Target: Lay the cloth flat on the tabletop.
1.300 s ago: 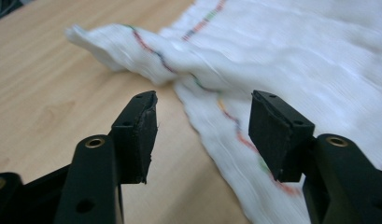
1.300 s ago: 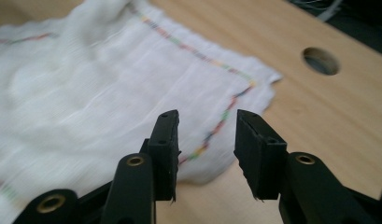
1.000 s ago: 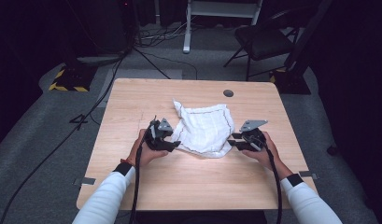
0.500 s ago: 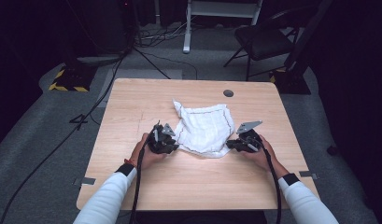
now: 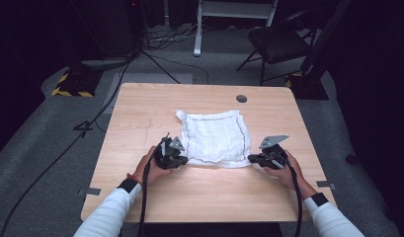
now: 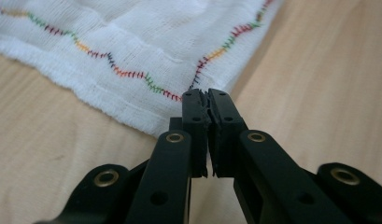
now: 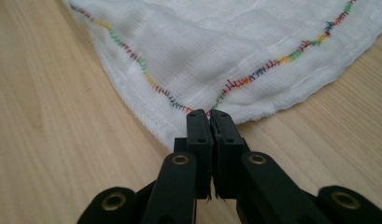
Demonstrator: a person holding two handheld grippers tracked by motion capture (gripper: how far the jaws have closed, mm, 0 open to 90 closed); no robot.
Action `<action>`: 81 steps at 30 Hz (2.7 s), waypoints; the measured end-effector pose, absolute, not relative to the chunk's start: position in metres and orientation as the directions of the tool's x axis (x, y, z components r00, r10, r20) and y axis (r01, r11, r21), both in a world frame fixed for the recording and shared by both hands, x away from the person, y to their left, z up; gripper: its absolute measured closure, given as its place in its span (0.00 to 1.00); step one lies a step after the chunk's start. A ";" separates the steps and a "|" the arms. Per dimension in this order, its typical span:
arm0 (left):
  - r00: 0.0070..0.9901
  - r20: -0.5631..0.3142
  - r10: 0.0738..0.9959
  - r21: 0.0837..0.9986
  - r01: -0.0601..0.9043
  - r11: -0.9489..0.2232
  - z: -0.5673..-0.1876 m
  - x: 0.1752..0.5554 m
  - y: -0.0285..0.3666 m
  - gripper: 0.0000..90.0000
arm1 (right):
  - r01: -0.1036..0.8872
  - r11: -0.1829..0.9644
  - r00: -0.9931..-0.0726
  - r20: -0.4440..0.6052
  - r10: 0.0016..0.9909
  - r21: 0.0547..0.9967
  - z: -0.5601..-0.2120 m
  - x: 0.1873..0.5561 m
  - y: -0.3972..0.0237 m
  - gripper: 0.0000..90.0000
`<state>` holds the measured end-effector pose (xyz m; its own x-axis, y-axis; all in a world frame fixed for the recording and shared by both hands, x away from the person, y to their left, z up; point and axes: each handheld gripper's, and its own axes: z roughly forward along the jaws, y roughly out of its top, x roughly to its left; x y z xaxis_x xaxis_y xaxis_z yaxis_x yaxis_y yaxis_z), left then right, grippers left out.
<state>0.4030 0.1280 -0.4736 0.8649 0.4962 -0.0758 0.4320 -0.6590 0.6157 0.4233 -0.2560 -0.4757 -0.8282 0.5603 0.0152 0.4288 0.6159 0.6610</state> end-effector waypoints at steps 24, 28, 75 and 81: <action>0.786 -0.081 0.613 0.655 0.506 -0.562 -0.474 0.369 0.157 0.48 | 0.451 0.535 -0.773 0.014 0.634 0.714 -0.471 0.364 -0.286 0.60; 0.743 -0.072 0.665 0.667 0.532 -0.522 -0.474 0.386 0.164 0.29 | 0.434 0.528 -0.780 0.011 0.626 0.730 -0.470 0.366 -0.275 0.44; 0.636 -0.021 0.772 0.735 0.533 -0.420 -0.481 0.499 0.160 0.24 | 0.071 0.689 -0.973 -0.102 0.208 0.721 -0.495 0.370 -0.042 0.59; 0.599 -0.030 0.800 0.752 0.541 -0.376 -0.482 0.508 0.159 0.24 | 0.109 0.678 -0.961 -0.098 0.259 0.727 -0.497 0.377 -0.040 0.66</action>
<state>0.5084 0.1587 -0.4823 0.5990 0.8002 -0.0305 0.5408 -0.3762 0.7524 0.3773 -0.0398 -0.4973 -0.9608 0.2592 -0.0980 0.1089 0.6783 0.7266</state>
